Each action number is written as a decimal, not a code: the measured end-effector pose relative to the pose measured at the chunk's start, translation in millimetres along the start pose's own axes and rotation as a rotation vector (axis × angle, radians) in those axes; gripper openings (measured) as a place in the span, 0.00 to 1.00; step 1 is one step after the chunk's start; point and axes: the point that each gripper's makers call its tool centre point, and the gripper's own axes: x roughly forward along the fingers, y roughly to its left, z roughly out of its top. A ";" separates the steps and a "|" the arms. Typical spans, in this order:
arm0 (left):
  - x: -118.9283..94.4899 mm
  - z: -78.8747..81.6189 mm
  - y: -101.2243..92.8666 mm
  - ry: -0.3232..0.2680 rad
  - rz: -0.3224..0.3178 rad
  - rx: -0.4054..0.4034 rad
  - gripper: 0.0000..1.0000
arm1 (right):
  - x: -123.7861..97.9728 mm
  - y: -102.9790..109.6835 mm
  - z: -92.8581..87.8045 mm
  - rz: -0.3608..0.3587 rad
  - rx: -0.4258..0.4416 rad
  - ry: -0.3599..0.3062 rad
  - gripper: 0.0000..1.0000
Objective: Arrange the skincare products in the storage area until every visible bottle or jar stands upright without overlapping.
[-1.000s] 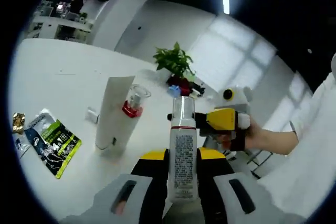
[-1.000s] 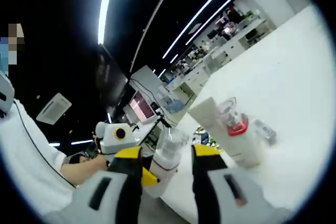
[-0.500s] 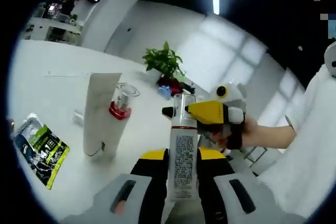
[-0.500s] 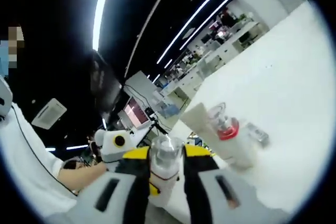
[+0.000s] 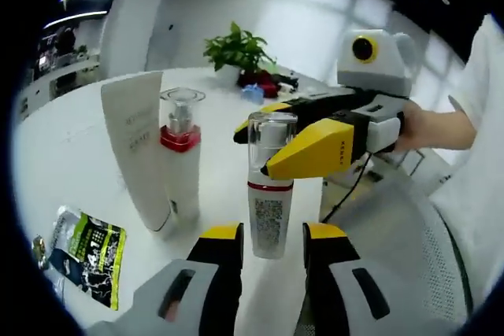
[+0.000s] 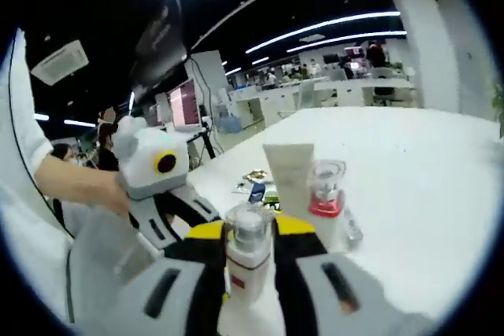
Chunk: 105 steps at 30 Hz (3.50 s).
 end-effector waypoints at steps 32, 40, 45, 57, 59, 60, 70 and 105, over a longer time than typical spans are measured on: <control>50.5 -23.5 54.1 0.109 0.036 0.254 0.17 | 22.1 -35.5 -39.2 -0.191 -0.071 0.070 0.22; 54.2 -23.4 63.1 0.135 0.045 0.267 0.16 | 26.5 -43.6 -35.3 -0.206 -0.082 0.071 0.22; 55.7 -21.1 66.8 0.139 0.039 0.275 0.16 | 25.0 -48.5 -34.5 -0.228 -0.078 0.068 0.22; 59.4 -21.0 73.3 0.161 0.037 0.292 0.16 | 26.9 -53.7 -32.4 -0.251 -0.110 0.071 0.22; 60.1 -22.1 73.8 0.167 0.036 0.293 0.16 | 27.5 -53.8 -32.2 -0.253 -0.109 0.071 0.22; 60.2 -22.7 74.1 0.168 0.036 0.292 0.16 | 27.7 -54.3 -32.0 -0.256 -0.110 0.070 0.22; 60.3 -24.7 76.6 0.177 0.047 0.291 0.16 | 26.5 -57.7 -31.2 -0.268 -0.121 0.071 0.22; 61.7 -24.4 75.0 0.176 0.056 0.296 0.16 | 25.2 -53.4 -63.3 -0.190 0.235 0.075 0.28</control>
